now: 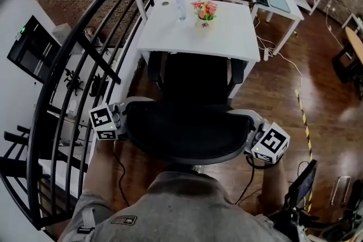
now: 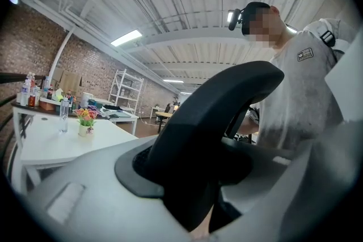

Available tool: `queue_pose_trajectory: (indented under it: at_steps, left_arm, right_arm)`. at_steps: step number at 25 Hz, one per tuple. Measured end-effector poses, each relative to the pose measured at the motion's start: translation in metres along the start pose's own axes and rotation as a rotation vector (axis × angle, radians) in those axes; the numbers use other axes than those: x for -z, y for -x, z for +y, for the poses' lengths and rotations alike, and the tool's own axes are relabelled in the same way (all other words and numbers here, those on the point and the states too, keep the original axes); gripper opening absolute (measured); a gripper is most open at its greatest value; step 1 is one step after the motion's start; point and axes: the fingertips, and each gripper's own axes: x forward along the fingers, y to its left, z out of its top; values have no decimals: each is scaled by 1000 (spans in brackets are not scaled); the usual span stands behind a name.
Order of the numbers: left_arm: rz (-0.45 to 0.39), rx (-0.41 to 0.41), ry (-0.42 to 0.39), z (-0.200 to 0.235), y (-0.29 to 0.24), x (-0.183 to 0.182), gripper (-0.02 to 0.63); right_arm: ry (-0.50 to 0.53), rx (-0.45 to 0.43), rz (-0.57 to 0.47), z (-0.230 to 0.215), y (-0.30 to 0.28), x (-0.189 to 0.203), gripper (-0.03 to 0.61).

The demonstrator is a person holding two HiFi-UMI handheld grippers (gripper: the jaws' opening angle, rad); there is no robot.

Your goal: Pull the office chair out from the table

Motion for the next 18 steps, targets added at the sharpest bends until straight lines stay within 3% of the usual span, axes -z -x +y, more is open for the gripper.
queue_pose_trajectory:
  at_steps: [8, 18]
  left_arm:
    - [-6, 3, 7, -44, 27, 12, 196]
    - [-3, 40, -3, -93, 65, 26, 195]
  right_arm:
    - [-22, -18, 6, 53, 1, 5, 161]
    - [-52, 25, 11, 122, -1, 10, 164]
